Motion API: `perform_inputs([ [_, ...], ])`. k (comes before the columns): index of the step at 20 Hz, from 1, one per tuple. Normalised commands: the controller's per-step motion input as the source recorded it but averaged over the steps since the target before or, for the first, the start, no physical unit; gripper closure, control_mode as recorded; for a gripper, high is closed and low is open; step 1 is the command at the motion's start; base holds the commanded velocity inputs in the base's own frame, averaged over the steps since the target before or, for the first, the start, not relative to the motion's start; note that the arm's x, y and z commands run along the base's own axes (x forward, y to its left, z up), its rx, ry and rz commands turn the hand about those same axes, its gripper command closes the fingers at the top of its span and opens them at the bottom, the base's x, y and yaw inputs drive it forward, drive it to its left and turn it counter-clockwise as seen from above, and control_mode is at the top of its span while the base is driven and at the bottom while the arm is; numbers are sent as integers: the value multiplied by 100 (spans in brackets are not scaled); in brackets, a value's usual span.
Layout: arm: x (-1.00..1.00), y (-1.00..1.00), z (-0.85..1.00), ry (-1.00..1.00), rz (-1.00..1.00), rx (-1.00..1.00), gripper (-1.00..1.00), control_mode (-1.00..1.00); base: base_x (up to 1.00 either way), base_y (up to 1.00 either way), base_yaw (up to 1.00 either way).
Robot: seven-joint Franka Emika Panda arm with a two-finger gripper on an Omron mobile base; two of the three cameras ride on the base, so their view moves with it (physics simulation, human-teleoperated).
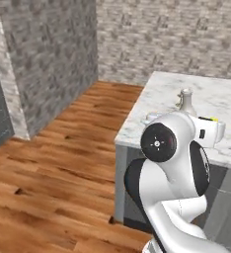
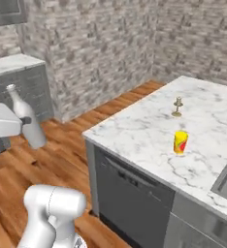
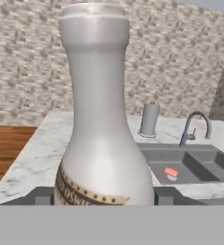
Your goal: Open the cabinet directly in front. Then move the liquor and the cup to the dining counter with the candle on it.
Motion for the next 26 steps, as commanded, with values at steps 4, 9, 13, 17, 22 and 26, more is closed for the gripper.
perform_inputs([
  [4,0,0,0,0,0,0,100,100,61,0,-76],
  [9,0,0,0,0,0,0,100,100,71,15,-70],
  [13,0,0,0,0,0,0,100,100,54,71,-55],
  [17,0,0,0,0,0,0,100,100,38,100,-48],
  [22,0,0,0,0,0,0,100,100,12,69,-26],
  [26,0,0,0,0,0,0,100,100,2,0,0],
])
